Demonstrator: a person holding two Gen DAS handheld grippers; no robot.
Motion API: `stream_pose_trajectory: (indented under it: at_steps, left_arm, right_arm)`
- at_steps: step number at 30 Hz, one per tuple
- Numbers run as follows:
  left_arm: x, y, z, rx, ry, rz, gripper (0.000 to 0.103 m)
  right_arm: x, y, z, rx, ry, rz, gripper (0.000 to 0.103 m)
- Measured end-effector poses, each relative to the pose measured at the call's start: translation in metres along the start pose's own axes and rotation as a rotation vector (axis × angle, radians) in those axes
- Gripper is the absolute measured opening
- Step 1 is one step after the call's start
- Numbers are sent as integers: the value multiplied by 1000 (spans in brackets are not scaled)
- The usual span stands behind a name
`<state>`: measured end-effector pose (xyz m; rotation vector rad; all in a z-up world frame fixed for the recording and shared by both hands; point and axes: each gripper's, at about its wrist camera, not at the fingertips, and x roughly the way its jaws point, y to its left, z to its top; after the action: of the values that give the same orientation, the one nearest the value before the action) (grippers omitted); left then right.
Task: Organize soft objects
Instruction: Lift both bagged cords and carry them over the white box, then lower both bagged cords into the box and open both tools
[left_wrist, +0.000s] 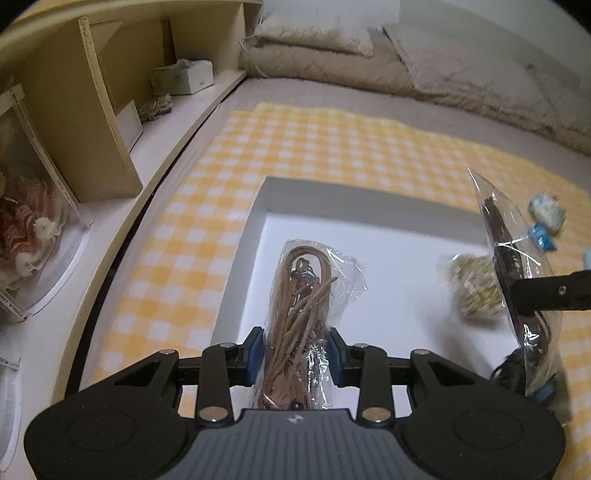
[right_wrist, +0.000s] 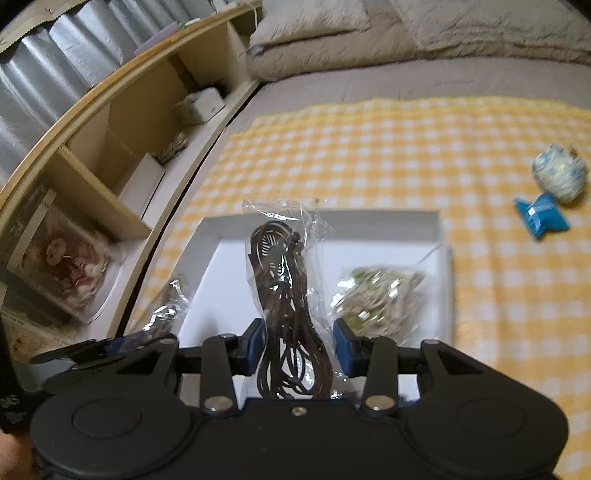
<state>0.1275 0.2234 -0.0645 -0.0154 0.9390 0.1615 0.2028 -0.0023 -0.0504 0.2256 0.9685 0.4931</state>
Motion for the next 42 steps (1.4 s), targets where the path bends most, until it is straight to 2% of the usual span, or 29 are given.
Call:
stream_pose_trajectory:
  at_steps: [8, 10, 11, 13, 15, 20, 24, 26, 28, 30, 34, 42]
  left_arm:
    - [16, -1, 1, 17, 7, 24, 37]
    - [17, 0, 1, 15, 5, 20, 40]
    - [17, 0, 0, 16, 9, 10, 44]
    - [15, 1, 0, 10, 14, -15, 70]
    - [10, 0, -1, 13, 6, -34, 73]
    - [-7, 1, -1, 22, -9, -81, 76]
    - [-16, 5, -2, 42, -27, -69, 79]
    - [-17, 7, -3, 49, -24, -62, 79]
    - [-14, 8, -4, 53, -11, -61, 79]
    - [-11, 6, -7, 69, 7, -60, 79]
    - [-8, 3, -10, 101, 20, -57, 79]
    - [-14, 2, -11, 95, 17, -68, 81]
  right_arm:
    - [25, 15, -12, 51, 61, 26, 41]
    - [32, 18, -14, 64, 73, 34, 41]
    - [33, 18, -15, 68, 77, 37, 41]
    - [38, 20, -16, 75, 86, 42, 41]
    - [42, 22, -17, 78, 93, 46, 41]
    - [51, 24, -17, 91, 99, 49, 41]
    - [58, 25, -18, 107, 113, 54, 42]
    - [62, 25, -20, 130, 130, 89, 45]
    - [66, 26, -22, 157, 165, 131, 59]
    - [64, 27, -23, 168, 165, 119, 63]
    - [61, 26, -23, 163, 180, 109, 63]
    - [48, 20, -24, 121, 173, 94, 64]
